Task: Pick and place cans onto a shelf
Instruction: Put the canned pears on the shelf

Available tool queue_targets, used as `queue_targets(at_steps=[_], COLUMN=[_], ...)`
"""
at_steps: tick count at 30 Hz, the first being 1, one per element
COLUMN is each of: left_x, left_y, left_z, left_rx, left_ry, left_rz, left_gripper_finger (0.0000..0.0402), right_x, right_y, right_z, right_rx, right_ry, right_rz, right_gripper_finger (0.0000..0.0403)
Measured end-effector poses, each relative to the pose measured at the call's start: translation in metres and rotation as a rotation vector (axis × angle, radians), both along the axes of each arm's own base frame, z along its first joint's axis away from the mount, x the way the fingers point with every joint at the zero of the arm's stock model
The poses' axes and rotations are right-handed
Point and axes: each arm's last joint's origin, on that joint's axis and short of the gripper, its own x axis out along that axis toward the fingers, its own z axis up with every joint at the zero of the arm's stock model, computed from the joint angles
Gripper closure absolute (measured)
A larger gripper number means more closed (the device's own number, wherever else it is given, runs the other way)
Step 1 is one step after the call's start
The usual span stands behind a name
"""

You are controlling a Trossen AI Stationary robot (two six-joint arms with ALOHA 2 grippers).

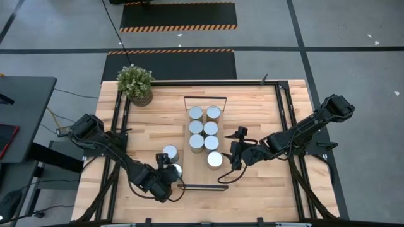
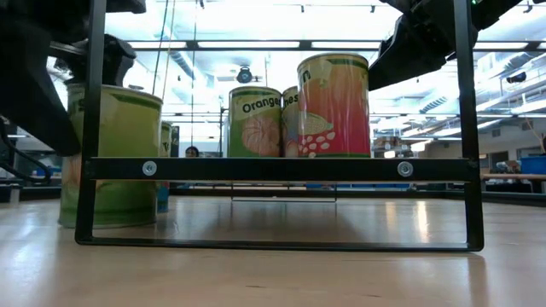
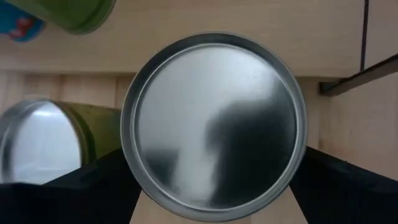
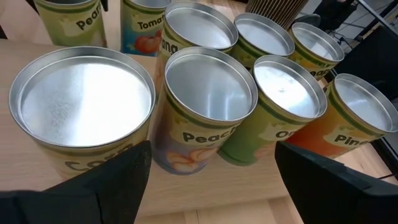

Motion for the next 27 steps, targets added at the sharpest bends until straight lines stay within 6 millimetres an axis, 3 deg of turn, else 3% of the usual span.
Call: queue_targets(at_steps=[6,15,27], left_x=[0.0018,0.0022,0.0099], left_y=[0.0013,0.0009,0.005], left_z=[0.0005,0.0008,0.001], left_rx=[0.035,0.05,-0.021], left_ry=[-0.005,-0.013,-0.041], left_rz=[-0.033,-0.046,0.018], left_gripper_finger=[0.0046,0.0083,0.0068], right_x=[0.0,-0.0001,0.0001], right_y=[-0.0001,0.0,0.0001], right_z=[-0.0001,-0.0001,0.0001], right_rx=[-0.001,0.0,0.002], right_ry=[0.002,0.002,-0.001], right_rz=[0.001,0.001,0.002], right_gripper_finger=[0.0053,0.0053,0.0053])
